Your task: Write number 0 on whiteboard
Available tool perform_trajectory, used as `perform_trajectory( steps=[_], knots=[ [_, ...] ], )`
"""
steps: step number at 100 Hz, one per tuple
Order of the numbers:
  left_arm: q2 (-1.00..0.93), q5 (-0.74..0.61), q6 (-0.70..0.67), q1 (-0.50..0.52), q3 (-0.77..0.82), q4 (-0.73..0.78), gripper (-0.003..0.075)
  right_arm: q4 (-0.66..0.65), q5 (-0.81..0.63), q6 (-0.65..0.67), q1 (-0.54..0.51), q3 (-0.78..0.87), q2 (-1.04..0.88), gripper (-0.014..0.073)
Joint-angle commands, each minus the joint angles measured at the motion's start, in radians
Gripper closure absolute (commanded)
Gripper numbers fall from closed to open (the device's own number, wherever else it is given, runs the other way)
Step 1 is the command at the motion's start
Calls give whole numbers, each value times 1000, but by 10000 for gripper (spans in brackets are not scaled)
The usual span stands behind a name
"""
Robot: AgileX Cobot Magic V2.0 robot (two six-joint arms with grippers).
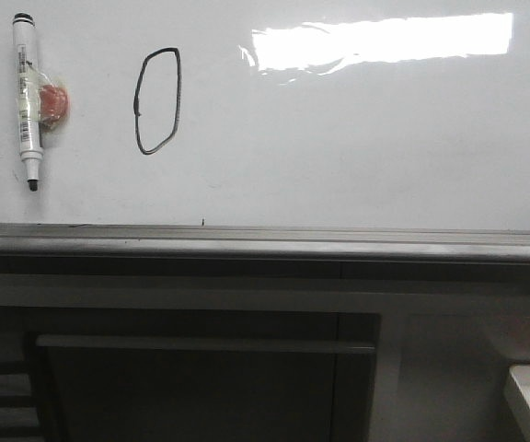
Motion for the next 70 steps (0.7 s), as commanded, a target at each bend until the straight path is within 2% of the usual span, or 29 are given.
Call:
perform_trajectory(
  steps=[1, 19, 38, 41, 63, 70],
  knots=[
    [-27, -57, -5, 5, 12, -9, 741, -10, -69, 1, -57, -7, -18, 641],
    [-27, -57, -5, 5, 12, -9, 741, -10, -62, -1, -121, 43, -42, 641],
    [-27, -57, -5, 5, 12, -9, 741, -10, -12, -3, -129, 107, -88, 641],
    [-27, -57, -5, 5, 12, -9, 741, -10, 63, -3, -129, 104, -98, 641],
    [-27, -57, -5, 5, 12, -9, 741, -10, 365, -4, -131, 104, -159, 641],
    [-27, -57, -5, 5, 12, -9, 741, -10, 381, -4, -131, 104, -159, 641]
  ],
)
